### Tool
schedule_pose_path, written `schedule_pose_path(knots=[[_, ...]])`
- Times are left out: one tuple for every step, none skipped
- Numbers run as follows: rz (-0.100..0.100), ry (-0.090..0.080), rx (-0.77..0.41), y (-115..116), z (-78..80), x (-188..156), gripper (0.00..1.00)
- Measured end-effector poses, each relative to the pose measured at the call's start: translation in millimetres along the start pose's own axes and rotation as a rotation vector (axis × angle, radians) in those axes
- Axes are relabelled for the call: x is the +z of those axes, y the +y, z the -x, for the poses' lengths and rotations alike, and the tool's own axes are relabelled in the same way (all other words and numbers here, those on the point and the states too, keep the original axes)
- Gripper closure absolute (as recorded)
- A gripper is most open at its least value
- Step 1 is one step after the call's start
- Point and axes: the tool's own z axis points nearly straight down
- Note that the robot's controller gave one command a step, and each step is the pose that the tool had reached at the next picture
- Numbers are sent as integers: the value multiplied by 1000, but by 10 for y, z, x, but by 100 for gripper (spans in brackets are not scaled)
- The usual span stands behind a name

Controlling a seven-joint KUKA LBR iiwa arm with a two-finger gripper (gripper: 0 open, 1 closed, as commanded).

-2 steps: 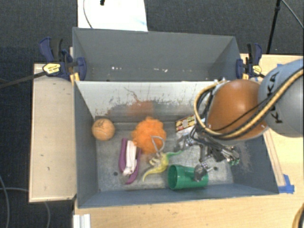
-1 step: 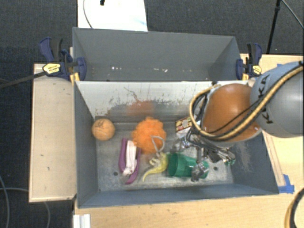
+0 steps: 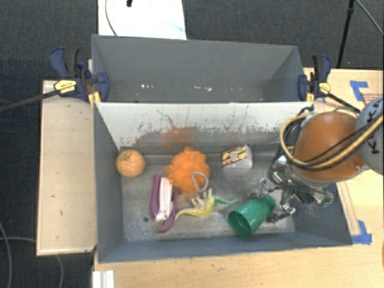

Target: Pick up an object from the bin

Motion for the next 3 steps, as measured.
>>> schedule_pose_path(knots=[[0, 0, 1, 0, 0, 0, 100], [10, 14, -18, -7, 37, -441, 100], [9, 13, -10, 27, 6, -1115, 100]])
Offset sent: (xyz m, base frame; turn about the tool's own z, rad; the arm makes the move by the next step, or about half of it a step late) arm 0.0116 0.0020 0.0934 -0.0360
